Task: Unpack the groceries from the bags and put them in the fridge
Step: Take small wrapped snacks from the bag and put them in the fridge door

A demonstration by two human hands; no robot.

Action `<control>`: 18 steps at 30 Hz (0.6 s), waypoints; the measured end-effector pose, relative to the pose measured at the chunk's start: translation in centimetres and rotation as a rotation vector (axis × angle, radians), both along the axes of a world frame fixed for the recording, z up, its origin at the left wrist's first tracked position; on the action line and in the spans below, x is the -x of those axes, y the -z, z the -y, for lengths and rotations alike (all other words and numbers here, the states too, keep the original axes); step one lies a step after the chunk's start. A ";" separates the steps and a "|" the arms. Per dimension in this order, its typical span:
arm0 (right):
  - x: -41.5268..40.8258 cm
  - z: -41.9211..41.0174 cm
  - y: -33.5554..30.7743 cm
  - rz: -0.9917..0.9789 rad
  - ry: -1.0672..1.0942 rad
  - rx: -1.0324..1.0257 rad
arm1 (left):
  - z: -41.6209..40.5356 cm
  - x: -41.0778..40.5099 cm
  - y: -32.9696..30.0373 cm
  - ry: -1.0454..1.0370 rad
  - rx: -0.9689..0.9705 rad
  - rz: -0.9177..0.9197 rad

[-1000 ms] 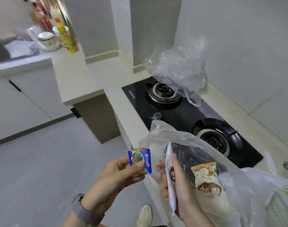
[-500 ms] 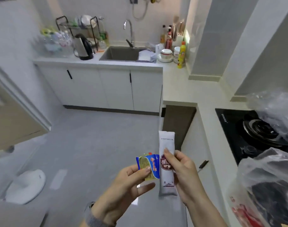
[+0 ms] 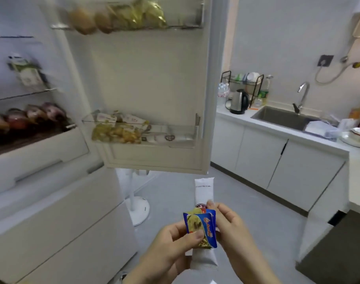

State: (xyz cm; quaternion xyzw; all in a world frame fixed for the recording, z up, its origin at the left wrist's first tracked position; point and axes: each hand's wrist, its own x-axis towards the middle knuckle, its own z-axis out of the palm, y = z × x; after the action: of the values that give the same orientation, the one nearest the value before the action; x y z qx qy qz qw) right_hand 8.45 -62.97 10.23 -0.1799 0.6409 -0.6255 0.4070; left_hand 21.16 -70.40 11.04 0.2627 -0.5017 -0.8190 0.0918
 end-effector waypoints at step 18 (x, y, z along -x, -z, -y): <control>-1.9 15.5 -9.1 -0.080 -0.381 0.191 | 14.7 -2.5 -6.5 -0.576 0.423 0.078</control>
State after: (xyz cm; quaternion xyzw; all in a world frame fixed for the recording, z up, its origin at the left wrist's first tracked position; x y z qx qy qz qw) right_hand 10.39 -78.46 19.29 -0.3600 0.5488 -0.5876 0.4732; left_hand 23.61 -85.05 17.53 0.3995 -0.5686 -0.6269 0.3522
